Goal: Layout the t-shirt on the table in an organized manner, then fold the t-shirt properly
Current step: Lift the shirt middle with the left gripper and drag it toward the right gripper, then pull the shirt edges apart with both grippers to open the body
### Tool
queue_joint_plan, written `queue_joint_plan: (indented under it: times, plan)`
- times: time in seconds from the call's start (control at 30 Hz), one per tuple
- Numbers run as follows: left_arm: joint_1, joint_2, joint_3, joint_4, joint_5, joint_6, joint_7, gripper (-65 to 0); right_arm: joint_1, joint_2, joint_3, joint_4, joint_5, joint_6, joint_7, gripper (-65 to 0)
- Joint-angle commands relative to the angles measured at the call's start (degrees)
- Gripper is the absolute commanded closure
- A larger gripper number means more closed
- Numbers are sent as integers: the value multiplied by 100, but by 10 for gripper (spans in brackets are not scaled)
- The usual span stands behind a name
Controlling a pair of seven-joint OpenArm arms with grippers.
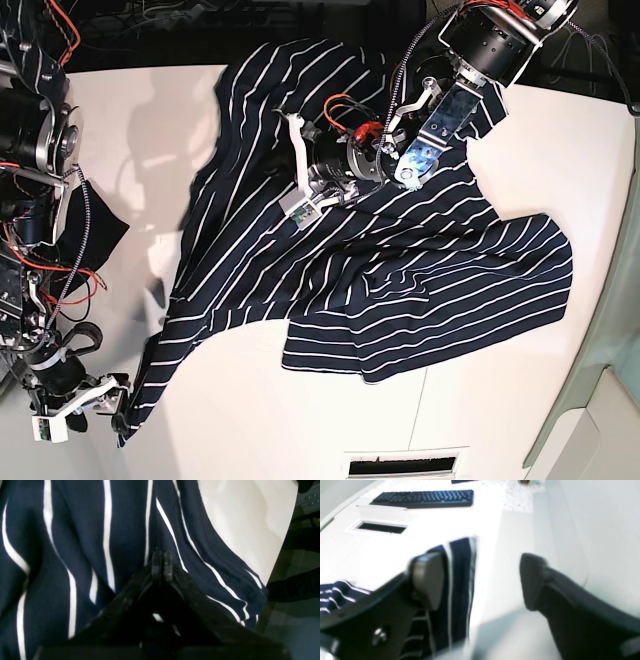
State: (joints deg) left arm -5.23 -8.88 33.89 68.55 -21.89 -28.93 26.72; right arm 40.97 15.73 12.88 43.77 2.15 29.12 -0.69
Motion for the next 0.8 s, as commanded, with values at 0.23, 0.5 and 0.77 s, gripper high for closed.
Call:
queue_joint_plan:
  times: [0.23, 0.5, 0.77]
  plan:
    - [50, 4, -4, -4, 72, 151, 240, 0, -809, 59, 39, 125, 1408, 98, -577, -454]
    - [63, 94, -4, -4, 72, 146, 269, 0, -1941, -267, 702, 634, 2146, 374, -629, -454]
    - [57, 92, -7, 350, -251, -389, 372, 0, -2551, -804, 859, 1012, 2229, 387, -966, -454]
